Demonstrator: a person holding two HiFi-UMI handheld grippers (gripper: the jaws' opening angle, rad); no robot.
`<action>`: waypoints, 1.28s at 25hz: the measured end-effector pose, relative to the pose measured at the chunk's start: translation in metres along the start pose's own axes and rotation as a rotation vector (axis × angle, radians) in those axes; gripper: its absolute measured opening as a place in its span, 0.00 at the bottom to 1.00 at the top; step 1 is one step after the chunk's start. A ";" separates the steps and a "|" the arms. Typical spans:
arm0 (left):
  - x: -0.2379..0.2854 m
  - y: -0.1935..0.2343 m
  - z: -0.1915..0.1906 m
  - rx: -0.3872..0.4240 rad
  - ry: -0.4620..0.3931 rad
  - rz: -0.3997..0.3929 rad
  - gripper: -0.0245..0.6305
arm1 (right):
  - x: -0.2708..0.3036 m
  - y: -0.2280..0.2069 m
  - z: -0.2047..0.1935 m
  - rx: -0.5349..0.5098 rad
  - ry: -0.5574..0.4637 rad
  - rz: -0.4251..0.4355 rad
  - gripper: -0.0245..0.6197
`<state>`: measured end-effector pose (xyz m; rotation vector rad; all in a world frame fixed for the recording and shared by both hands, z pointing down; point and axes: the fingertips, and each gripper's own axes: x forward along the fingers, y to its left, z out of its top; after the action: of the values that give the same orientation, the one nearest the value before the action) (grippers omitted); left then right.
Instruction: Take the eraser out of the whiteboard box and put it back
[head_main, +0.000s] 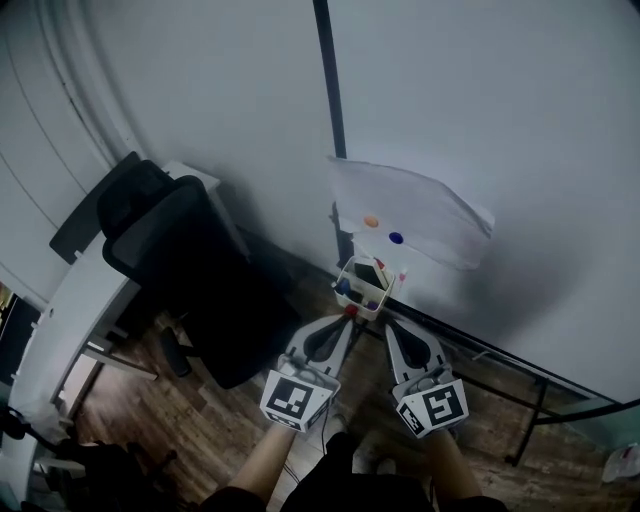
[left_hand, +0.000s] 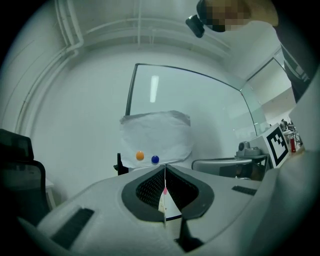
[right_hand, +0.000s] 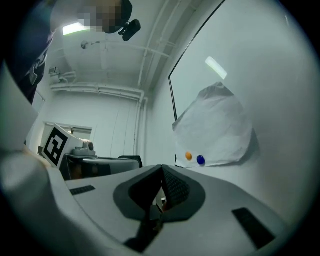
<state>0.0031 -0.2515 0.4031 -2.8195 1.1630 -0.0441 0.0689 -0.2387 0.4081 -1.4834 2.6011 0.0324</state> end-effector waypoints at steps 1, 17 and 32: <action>0.003 0.005 -0.001 -0.010 0.003 -0.009 0.05 | 0.006 -0.001 -0.002 -0.003 0.006 -0.010 0.04; 0.048 0.063 -0.039 -0.088 0.012 -0.171 0.05 | 0.082 -0.029 -0.053 -0.103 0.208 -0.136 0.05; 0.067 0.091 -0.062 -0.161 0.014 -0.134 0.05 | 0.125 -0.062 -0.091 -0.198 0.411 -0.105 0.06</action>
<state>-0.0171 -0.3681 0.4555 -3.0394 1.0222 0.0219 0.0488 -0.3859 0.4838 -1.8664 2.8996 -0.0306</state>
